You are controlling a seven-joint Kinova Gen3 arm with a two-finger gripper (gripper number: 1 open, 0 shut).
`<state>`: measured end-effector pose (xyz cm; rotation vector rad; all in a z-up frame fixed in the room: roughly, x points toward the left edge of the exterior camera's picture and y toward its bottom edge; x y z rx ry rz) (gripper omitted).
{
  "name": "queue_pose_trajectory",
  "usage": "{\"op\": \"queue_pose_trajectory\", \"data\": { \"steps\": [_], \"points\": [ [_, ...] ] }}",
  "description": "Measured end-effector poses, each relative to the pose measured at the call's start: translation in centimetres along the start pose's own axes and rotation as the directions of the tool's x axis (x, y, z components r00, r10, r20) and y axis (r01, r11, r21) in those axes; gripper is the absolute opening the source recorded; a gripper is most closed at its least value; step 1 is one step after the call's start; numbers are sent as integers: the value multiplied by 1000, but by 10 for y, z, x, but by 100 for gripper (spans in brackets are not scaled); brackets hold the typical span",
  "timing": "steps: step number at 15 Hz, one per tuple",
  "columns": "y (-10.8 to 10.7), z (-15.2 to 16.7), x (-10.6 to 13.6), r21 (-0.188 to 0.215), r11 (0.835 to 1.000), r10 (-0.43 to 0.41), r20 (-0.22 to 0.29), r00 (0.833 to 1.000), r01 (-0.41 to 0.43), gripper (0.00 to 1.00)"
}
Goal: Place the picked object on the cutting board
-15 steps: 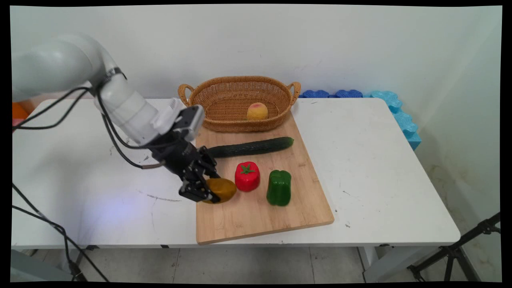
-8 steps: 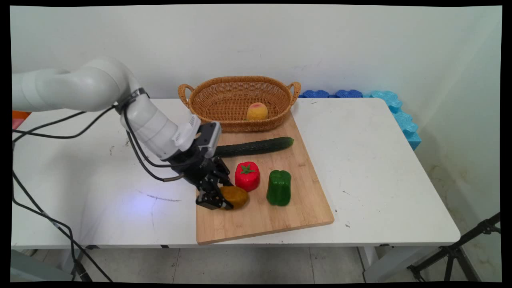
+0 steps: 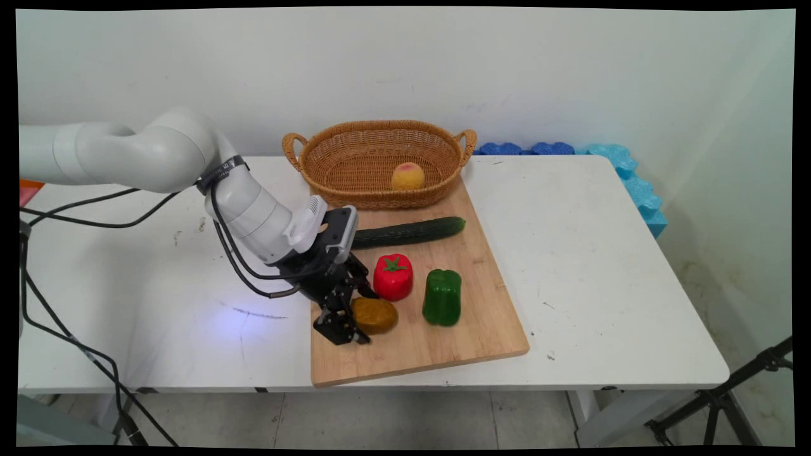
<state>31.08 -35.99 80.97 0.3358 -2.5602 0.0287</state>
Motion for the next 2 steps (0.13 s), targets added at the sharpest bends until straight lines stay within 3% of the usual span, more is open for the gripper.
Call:
{"op": "queue_pose_trajectory", "data": {
  "steps": [2],
  "points": [
    [1, 0, 0, 3, 1000, 4, -2, 1000, -4, 100]
  ]
}}
